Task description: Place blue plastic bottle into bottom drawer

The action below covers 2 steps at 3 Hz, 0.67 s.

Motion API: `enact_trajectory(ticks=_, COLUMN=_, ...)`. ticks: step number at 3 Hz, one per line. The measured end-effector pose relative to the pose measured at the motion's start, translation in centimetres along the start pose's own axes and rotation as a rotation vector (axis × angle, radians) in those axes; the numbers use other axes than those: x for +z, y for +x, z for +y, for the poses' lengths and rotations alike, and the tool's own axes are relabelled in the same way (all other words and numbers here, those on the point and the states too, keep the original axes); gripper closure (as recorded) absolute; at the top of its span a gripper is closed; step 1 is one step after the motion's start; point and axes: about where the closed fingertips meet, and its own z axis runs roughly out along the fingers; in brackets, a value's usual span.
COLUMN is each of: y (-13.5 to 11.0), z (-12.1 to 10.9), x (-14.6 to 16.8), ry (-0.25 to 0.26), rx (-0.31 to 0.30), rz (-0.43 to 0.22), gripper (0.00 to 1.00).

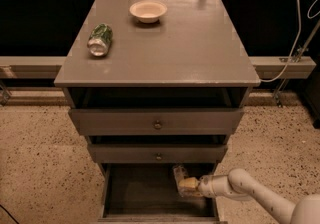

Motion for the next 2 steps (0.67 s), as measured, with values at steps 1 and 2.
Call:
enact_trajectory(ticks=1, y=-0.15, z=-0.60, x=1.46, ry=-0.014, rx=-0.012, rz=0.031, gripper=0.73)
enact_trajectory(ticks=2, y=-0.28, z=-0.64, x=1.57, ry=-0.011, rx=-0.012, rz=0.025, gripper=0.50)
